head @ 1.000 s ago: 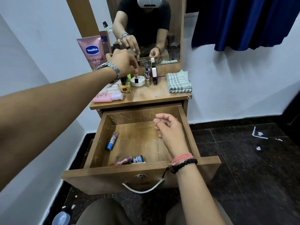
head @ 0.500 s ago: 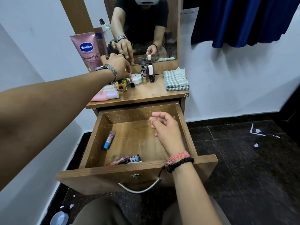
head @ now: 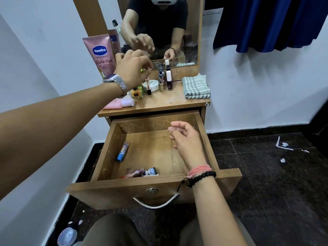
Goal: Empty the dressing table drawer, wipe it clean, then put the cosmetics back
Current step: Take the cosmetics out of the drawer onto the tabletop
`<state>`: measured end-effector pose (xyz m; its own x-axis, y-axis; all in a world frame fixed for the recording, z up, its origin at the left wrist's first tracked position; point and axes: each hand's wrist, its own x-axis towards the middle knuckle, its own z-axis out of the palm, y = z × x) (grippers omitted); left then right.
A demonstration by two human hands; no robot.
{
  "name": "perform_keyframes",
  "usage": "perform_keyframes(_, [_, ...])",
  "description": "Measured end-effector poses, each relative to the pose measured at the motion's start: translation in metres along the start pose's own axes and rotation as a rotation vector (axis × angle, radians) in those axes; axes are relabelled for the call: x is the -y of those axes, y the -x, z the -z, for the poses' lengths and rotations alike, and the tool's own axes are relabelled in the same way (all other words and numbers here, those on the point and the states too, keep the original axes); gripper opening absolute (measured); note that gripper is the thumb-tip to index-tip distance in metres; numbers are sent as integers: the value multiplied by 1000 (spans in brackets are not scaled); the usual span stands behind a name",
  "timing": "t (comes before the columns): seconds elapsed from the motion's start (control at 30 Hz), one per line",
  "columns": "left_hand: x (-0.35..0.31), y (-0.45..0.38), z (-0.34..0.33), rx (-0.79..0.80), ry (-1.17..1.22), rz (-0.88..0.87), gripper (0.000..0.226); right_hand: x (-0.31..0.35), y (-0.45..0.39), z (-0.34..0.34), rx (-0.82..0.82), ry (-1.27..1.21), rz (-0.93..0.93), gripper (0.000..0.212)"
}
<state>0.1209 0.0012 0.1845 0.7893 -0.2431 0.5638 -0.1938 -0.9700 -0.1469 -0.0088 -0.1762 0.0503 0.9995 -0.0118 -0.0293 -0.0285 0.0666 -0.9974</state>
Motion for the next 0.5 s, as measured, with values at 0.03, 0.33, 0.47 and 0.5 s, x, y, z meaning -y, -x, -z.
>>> perform_keyframes(0.03, [-5,10,4,-55,74,-85,17,0,0,0,1,-4,2,12])
perform_keyframes(0.33, [-12,140,-27,860,-250,-121,29,1,1,-2,8,4,10,12])
perform_keyframes(0.47, [-2,158,-48,970,-222,-10,39,1,3,0,10,5,11,11])
perform_keyframes(0.5, [-4,159,-50,952,-205,-16,35,1,3,0,8,4,9,11])
